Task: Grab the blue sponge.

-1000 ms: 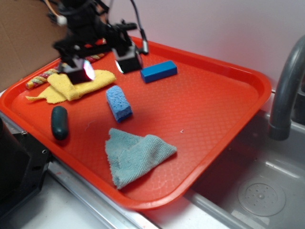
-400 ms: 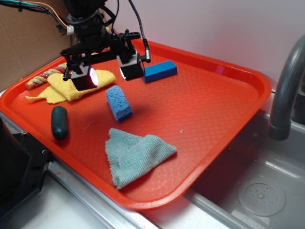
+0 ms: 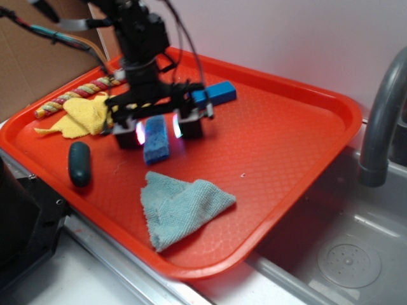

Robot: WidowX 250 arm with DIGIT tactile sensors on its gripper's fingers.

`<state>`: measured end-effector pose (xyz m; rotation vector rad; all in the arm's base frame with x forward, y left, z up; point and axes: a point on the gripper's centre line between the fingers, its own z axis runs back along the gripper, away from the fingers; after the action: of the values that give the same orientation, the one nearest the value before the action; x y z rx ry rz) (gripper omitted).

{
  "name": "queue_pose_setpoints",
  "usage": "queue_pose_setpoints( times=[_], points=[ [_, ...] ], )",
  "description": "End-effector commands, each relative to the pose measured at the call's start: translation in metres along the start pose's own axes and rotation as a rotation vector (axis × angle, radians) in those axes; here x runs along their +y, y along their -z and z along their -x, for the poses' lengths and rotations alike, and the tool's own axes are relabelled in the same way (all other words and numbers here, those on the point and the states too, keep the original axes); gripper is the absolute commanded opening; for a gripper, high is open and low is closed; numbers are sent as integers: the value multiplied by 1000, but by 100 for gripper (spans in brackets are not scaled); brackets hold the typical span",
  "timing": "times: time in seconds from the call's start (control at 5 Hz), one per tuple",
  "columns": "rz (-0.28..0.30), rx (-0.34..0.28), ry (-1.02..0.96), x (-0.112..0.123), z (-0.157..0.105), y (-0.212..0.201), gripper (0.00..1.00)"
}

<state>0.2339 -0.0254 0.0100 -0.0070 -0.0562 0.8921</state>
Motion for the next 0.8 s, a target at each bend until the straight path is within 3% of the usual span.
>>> queue_pose_setpoints(
  times=[0.0,0.2,0.4,0.6],
  points=[
    [31,-30,181,-19,-21,-28,0],
    [71,-55,430,-30,-33,-78,0],
    [212,-128,674,-26,-39,-131,0],
    [274,-139,710,-25,-45,-181,0]
  ],
)
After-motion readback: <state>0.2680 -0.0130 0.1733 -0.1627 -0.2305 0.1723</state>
